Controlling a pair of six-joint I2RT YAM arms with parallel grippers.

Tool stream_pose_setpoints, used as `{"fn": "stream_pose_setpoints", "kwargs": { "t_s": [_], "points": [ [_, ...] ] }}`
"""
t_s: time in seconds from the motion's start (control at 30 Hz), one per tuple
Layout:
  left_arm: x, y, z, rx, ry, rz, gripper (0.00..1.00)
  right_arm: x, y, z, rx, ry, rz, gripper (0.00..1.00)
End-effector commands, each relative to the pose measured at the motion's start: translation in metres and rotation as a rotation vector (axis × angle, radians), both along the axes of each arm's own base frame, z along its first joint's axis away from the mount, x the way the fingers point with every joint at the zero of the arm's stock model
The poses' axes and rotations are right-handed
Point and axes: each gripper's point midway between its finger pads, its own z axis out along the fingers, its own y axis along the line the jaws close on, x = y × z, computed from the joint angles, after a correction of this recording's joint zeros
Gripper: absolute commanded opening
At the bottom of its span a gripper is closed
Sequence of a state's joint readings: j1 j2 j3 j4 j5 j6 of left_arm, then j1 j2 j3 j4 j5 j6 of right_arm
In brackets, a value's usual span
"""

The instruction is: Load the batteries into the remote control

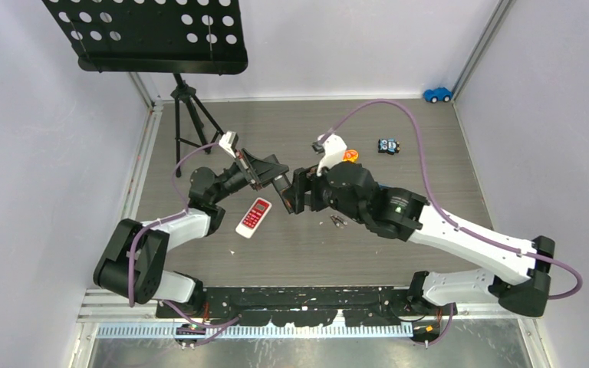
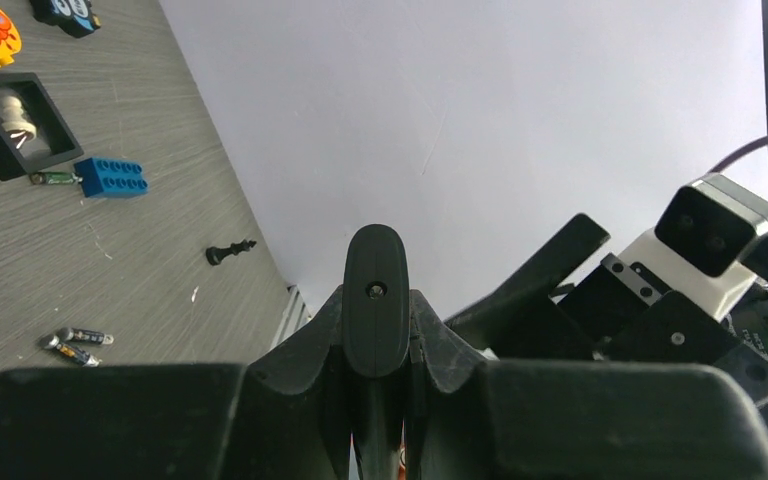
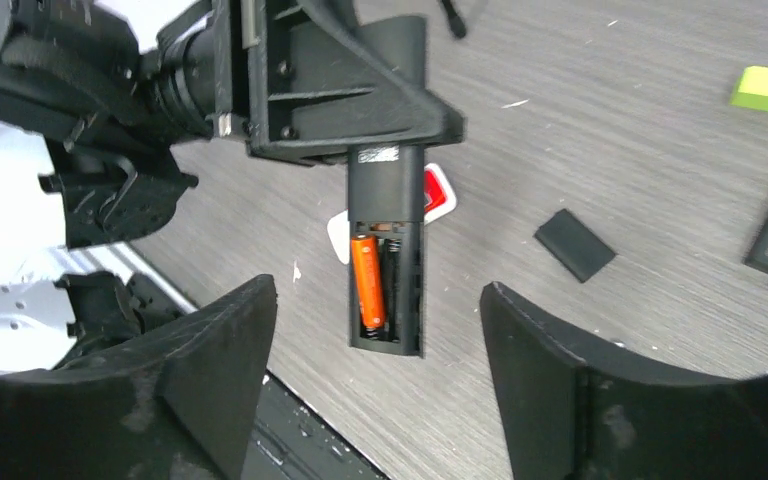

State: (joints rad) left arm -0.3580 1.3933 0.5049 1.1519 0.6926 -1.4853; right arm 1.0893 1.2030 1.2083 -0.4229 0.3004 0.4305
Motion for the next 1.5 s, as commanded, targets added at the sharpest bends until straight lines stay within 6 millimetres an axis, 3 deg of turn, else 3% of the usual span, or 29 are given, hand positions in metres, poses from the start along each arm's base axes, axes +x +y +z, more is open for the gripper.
{"fn": "stream_pose_setpoints", "kwargs": {
  "t_s": [0.0,0.1,0.2,0.43,0.67,0.93,1.07,1.3,1.47],
  "points": [
    [-0.001,0.003,0.038,-0.039,-0.122,0.019,0.00,0.019,-0.046,0.046,0.227,0.007,-0.318,0.88],
    [0.001,0.006,0.047,-0.052,-0.143,0.046,0.00,0.025,-0.070,0.046,0.404,0.105,-0.462,0.96],
    [0.005,0.009,0.057,-0.068,-0.156,0.084,0.00,0.028,-0.073,0.030,0.572,0.279,-0.526,0.96],
    [0.013,0.017,0.069,-0.099,-0.116,0.158,0.00,0.026,-0.035,0.033,0.881,0.425,-0.379,0.96],
    [0.015,0.017,0.068,-0.089,-0.082,0.167,0.00,0.029,0.000,0.046,0.998,0.482,-0.223,0.96],
    [0.016,0.017,0.068,-0.086,-0.083,0.165,0.00,0.031,0.026,0.042,0.970,0.563,-0.163,0.95],
    [0.016,0.017,0.068,-0.082,-0.086,0.167,0.00,0.025,0.040,0.041,0.925,0.600,-0.103,0.88],
    [0.015,0.017,0.069,-0.072,-0.091,0.167,0.00,0.028,0.035,0.044,0.935,0.582,-0.109,0.69],
    [0.015,0.017,0.069,-0.067,-0.088,0.167,0.00,0.025,0.044,0.044,0.914,0.607,-0.071,0.56]
  ]
}}
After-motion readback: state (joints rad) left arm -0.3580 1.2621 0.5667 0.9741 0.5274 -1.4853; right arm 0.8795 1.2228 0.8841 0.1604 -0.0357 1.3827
